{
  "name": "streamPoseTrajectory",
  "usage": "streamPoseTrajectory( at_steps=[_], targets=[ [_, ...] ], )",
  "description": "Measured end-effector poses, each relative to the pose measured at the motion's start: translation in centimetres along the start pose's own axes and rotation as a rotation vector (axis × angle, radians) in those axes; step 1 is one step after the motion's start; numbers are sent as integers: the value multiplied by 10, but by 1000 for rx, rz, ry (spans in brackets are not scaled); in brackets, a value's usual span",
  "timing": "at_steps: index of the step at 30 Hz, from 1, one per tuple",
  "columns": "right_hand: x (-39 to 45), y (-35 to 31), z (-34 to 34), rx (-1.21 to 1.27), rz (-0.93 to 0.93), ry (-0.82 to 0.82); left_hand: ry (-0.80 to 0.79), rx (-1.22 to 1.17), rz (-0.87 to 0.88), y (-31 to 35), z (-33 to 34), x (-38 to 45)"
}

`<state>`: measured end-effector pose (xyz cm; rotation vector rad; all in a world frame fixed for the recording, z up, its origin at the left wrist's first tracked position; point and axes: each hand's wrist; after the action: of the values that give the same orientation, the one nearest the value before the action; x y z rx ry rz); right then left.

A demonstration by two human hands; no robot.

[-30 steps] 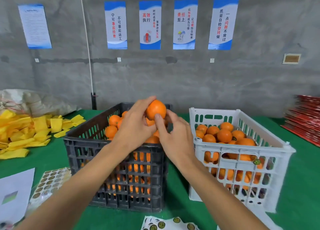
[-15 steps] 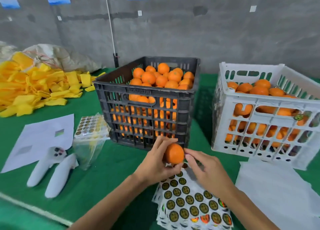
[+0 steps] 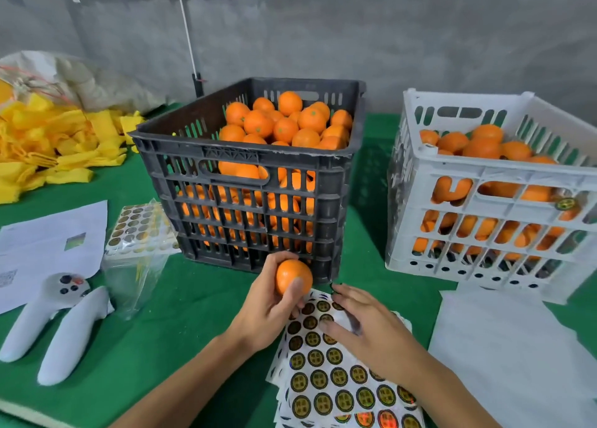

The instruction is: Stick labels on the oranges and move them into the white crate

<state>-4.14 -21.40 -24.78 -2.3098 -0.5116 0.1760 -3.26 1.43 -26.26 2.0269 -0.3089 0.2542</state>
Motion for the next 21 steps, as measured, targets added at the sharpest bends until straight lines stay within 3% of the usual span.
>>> streamPoseTrajectory(
  at_steps=[8,16,21],
  targets=[
    [4,5,-3,159,-3,97,-83,-13,0,4,12,-3],
    [10,7,-3,-67,-130,128,-87,-36,-46,8,12,0],
    [7,10,-3,-11,-70,112,-87,-17,-54,9,13,0]
  ],
)
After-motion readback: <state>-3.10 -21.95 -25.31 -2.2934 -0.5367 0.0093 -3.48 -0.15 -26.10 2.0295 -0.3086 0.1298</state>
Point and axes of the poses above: each hand's wrist, its own x-axis towards the middle knuckle, its own z-axis out of the palm, y = z × x, and after that the axes turned 11 degrees about x, right-handed
